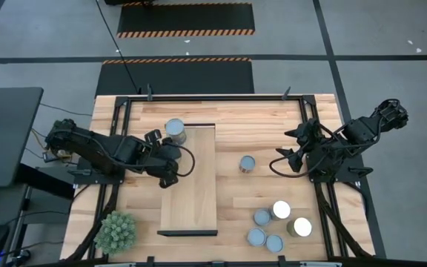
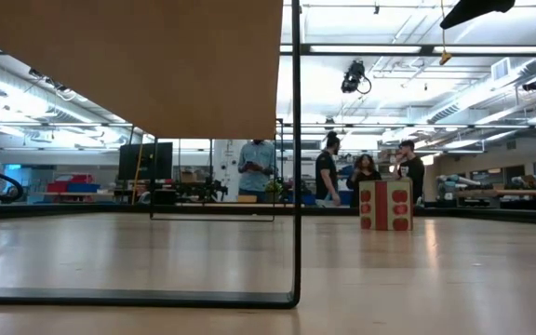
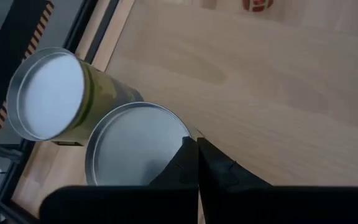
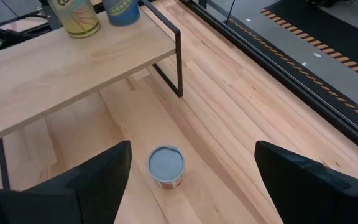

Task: Pick and place cans onto a shelf
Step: Put the canned carrots on the shelf

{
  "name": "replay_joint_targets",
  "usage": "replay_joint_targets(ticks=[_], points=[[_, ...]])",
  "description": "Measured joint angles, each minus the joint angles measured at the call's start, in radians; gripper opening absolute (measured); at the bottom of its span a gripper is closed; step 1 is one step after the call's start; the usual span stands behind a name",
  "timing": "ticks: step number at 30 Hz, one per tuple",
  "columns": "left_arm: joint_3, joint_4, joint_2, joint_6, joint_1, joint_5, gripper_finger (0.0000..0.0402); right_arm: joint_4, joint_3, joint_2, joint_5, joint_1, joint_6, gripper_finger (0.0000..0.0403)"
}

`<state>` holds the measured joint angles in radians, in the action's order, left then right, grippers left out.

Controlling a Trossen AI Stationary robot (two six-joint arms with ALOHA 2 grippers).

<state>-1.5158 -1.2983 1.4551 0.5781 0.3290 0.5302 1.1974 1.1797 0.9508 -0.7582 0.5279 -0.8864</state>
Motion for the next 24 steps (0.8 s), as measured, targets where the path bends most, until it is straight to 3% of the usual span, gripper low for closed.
replay_joint_targets(ticks=[9,24], points=[[0.003,0.025,0.002,-0.059,-0.039,0.001,0.0,0.0,0.0,0.0,0.0,0.0,-0.001,0.0348],[-0.022,0.071,0.005,-0.066,-0.114,-0.175,0.0,-0.033,0.0,0.0,0.0,0.0,0.003,0.0348]])
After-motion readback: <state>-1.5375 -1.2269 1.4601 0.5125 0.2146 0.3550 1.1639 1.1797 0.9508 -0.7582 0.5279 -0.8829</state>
